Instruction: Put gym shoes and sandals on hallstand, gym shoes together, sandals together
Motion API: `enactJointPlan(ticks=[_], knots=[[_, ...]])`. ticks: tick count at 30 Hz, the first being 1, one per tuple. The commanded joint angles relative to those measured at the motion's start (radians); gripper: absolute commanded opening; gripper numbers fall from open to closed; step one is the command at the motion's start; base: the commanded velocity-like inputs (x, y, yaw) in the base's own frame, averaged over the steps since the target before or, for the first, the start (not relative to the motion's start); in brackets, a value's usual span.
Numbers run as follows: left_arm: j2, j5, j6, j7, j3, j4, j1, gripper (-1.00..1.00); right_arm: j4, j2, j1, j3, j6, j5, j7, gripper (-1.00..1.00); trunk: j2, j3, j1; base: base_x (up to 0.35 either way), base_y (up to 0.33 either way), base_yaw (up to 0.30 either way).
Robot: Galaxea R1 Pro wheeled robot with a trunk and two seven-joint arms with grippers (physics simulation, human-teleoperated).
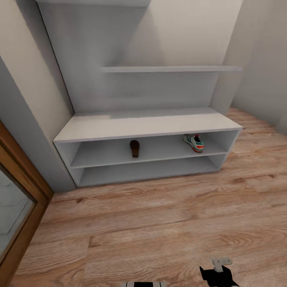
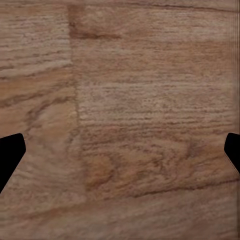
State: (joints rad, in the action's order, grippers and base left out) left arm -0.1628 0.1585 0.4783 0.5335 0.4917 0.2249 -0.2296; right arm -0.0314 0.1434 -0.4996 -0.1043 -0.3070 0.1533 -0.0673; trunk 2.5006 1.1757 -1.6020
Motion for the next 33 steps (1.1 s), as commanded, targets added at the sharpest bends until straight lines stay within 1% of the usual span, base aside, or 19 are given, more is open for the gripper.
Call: enactJointPlan(ticks=[1, 6, 8, 10, 12, 16, 17, 18, 19, 21, 26, 33], knots=[[0.000, 0.010, 0.005, 0.003, 0.009, -0.001, 0.000, 1.00, 0.001, -0.001, 0.000, -0.009, -0.003, 0.009, -0.003, 1.00, 0.000, 0.001, 0.000, 0.000, 0.000, -0.268], [0.000, 0.010, 0.005, 0.003, 0.009, 0.000, 0.000, 1.00, 0.000, -0.002, 0.003, -0.010, -0.004, 0.007, -0.002, 1.00, 0.000, 0.001, 0.000, 0.000, 0.000, -0.268], [0.000, 0.010, 0.005, 0.003, 0.009, 0.000, 0.000, 1.00, 0.000, -0.002, 0.003, -0.011, -0.004, -0.003, -0.002, 1.00, 0.000, 0.001, 0.000, 0.000, 0.000, -0.268], [0.000, 0.010, 0.005, 0.003, 0.009, 0.000, 0.000, 1.00, 0.000, -0.002, 0.004, -0.011, -0.004, -0.017, -0.002, 1.00, 0.000, -0.007, 0.001, 0.000, 0.000, -0.268], [0.000, 0.010, 0.005, 0.003, 0.010, 0.000, 0.000, 1.00, 0.000, -0.002, 0.004, -0.012, -0.004, -0.037, -0.002, 1.00, -0.001, -0.015, 0.002, 0.000, 0.000, -0.268], [0.000, 0.010, 0.005, 0.003, 0.009, 0.000, 0.000, 1.00, 0.000, 0.000, 0.004, -0.012, -0.004, -0.090, -0.002, 1.00, -0.029, -0.027, 0.017, 0.000, 0.000, -0.268], [0.000, 0.010, 0.005, 0.003, 0.009, 0.000, 0.000, 1.00, 0.001, 0.002, 0.004, -0.011, -0.003, -0.116, -0.002, 1.00, -0.036, -0.030, 0.021, 0.000, 0.000, -0.268], [0.000, 0.010, 0.005, 0.003, 0.009, 0.000, 0.000, 1.00, 0.001, 0.002, 0.004, -0.011, -0.003, -0.116, -0.002, 1.00, -0.043, -0.034, 0.025, 0.000, 0.000, -0.268], [0.000, 0.010, 0.005, 0.003, 0.010, 0.000, 0.000, 1.00, 0.001, 0.004, 0.004, -0.011, -0.003, -0.147, -0.003, 1.00, -0.050, -0.037, 0.029, 0.000, 0.000, -0.268], [0.000, 0.010, 0.004, 0.003, 0.010, 0.000, 0.000, 1.00, 0.001, 0.005, 0.004, -0.010, -0.004, -0.164, -0.004, 1.00, -0.064, -0.043, 0.037, 0.000, 0.000, -0.268], [-0.001, 0.010, 0.003, 0.003, 0.010, 0.000, 0.000, 1.00, 0.003, 0.000, 0.005, -0.008, -0.004, -0.178, -0.006, 1.00, -0.099, -0.059, 0.056, 0.000, 0.000, -0.268], [-0.001, 0.009, 0.003, 0.003, 0.010, 0.000, -0.001, 1.00, 0.004, -0.002, 0.005, -0.008, -0.004, -0.178, -0.006, 1.00, -0.148, -0.081, 0.083, 0.000, 0.000, -0.268]])
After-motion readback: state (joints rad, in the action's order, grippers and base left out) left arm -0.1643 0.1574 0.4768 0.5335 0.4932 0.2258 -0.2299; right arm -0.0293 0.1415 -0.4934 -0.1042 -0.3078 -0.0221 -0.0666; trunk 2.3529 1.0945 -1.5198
